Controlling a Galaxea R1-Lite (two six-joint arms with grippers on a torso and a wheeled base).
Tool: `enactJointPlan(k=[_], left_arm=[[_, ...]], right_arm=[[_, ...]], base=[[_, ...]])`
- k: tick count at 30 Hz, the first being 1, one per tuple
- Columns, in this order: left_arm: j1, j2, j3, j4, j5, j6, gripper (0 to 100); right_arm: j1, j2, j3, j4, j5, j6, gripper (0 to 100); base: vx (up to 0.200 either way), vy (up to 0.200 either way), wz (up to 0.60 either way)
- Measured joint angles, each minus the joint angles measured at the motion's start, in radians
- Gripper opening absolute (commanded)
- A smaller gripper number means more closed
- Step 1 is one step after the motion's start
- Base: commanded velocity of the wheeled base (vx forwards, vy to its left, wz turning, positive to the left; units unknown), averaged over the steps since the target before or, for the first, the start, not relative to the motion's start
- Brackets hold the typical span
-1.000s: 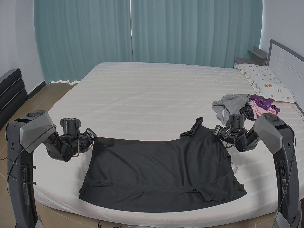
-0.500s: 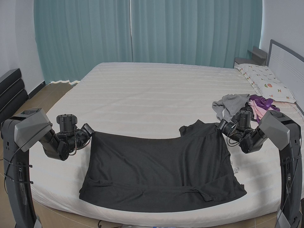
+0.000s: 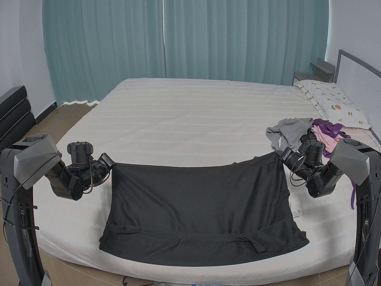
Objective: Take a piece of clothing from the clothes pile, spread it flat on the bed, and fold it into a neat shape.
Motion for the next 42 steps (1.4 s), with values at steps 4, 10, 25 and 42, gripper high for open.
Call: enactJointPlan(k=[4, 10, 25, 42], left_arm=[[0.014, -0.009, 0.001, 0.000, 0.000, -0.001, 0], [0.020, -0.023, 0.019, -0.010, -0.005, -0.002, 0], [0.027, -0.071, 0.047, -0.039, -0.010, -0.003, 0], [0.030, -0.092, 0.065, -0.039, -0.014, -0.001, 0]], right_arm=[[-0.001, 0.006, 0.017, -0.029, 0.000, 0.000, 0], [0.000, 0.004, 0.049, -0.080, 0.000, -0.002, 0], [-0.008, 0.004, 0.085, -0.201, 0.001, -0.001, 0], [-0.018, -0.005, 0.152, -0.229, 0.042, -0.003, 0]], base=[[0.000, 0.000, 0.00], [0.000, 0.000, 0.00], [0.000, 0.000, 0.00], [0.000, 0.000, 0.00]])
